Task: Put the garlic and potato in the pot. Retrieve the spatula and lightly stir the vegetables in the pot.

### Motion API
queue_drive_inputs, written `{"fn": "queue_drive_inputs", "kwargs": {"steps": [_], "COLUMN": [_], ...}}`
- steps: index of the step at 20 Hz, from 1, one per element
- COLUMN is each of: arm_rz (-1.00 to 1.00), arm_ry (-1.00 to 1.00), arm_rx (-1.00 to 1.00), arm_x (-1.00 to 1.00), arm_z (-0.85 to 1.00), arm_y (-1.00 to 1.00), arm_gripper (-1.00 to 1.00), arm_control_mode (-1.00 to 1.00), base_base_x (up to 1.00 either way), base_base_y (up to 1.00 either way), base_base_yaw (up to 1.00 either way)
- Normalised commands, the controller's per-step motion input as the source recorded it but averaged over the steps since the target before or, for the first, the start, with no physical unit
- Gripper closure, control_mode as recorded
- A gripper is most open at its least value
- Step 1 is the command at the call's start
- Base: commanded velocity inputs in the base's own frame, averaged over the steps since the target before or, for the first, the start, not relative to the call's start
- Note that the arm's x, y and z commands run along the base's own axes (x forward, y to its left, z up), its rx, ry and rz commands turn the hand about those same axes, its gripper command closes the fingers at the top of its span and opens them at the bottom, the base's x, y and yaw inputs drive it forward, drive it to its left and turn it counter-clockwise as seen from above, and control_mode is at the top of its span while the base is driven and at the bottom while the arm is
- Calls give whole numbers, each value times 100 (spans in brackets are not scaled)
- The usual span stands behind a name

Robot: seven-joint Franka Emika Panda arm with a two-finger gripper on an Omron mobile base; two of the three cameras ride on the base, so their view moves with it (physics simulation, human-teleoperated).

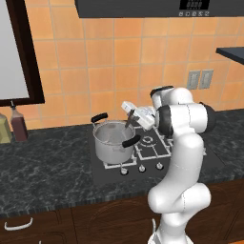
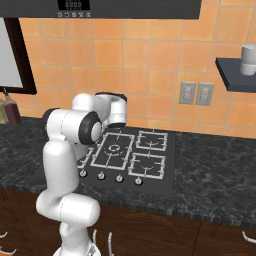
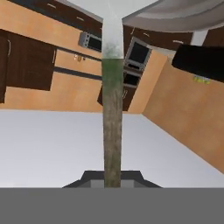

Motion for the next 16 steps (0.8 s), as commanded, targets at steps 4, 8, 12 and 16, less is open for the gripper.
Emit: {"fn": "queue_drive_inputs", "kwargs": {"steps": [4,8,12,16], "arm_rz": [1,0,0,0], "arm_ry": [-6,0,9,6], "arm_rx": [-5,0,12,3], "arm_x": [1,-6,-17,-1], "arm_z": [10,1,8,-7], "arm_y": [0,8,26,4], "arm_gripper": [100,100,100,100], "arm_control_mode": [-100,-100,-100,-100], "base_base_x": [0,0,0,0], "base_base_y": [0,0,0,0], "base_base_yaw": [0,0,0,0]}}
